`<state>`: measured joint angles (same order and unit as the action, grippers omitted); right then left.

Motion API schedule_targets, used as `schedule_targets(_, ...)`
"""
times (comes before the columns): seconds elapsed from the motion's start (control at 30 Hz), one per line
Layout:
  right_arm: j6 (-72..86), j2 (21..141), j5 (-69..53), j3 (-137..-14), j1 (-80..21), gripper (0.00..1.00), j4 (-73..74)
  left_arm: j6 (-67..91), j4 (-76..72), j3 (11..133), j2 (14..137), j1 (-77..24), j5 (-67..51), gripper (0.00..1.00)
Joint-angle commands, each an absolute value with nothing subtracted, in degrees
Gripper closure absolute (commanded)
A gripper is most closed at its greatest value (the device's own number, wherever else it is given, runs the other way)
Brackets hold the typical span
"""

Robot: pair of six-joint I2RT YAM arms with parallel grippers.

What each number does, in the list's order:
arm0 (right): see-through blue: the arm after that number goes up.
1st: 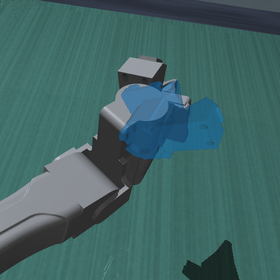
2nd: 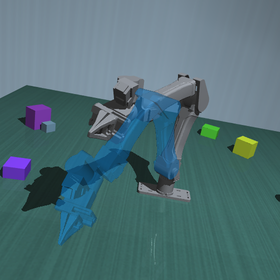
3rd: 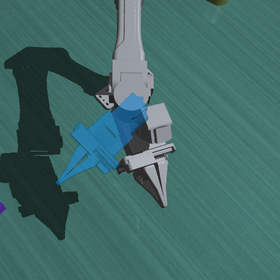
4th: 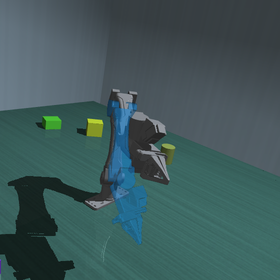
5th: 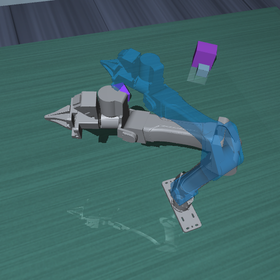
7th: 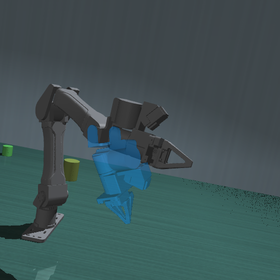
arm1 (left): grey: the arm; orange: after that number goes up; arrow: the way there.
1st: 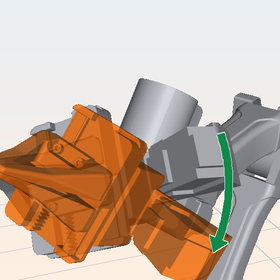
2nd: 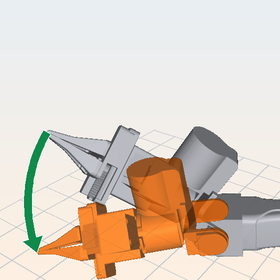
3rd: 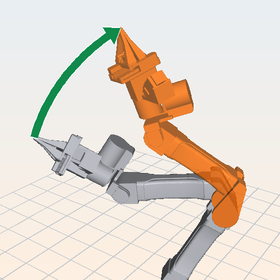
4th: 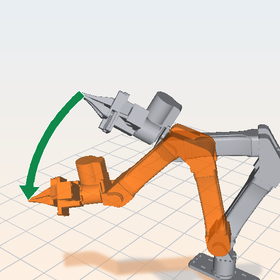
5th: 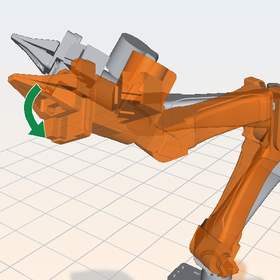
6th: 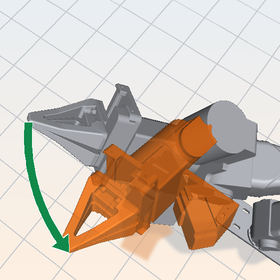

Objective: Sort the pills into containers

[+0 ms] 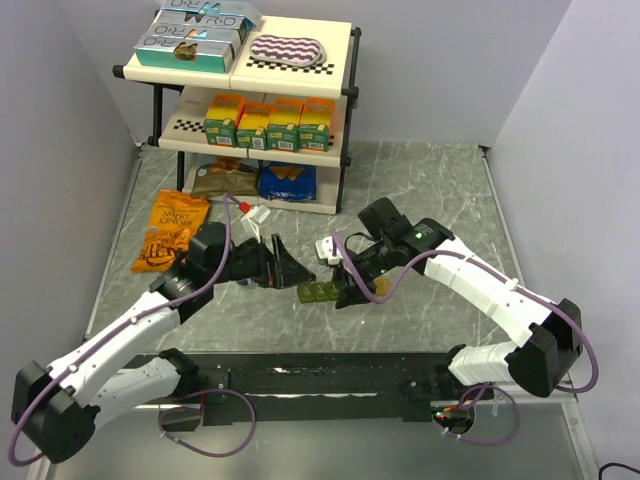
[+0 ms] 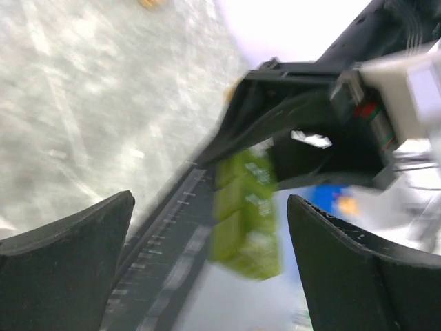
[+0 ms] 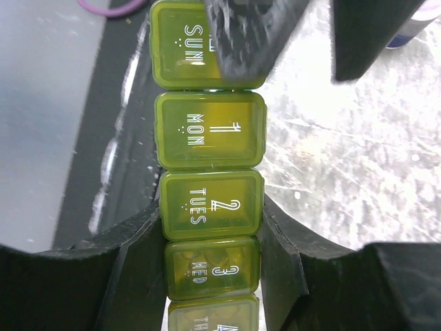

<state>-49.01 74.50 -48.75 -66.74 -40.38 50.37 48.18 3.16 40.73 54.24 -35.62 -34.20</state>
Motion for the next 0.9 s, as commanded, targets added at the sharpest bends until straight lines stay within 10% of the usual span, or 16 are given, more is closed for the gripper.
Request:
schedule_targets(0.0,-48.1,74.4,-58.1,-68.3,-37.1,0.89,53.0,28.5,8.4,40.8,47.1,-36.0,-25.3,0.0)
schedule_targets(0.27,-49.7,81.8,-61.2,-70.3,-35.4,0.89,59.6,0.6,-4.0,26.5,14.1,-36.7,-26.5,0.01)
schedule_targets(0.87,-52.6,90.4,-66.5,-77.2,-35.9,0.89,67.6,-29.0,4.6,35.2,35.4,-48.3,-28.5,0.01)
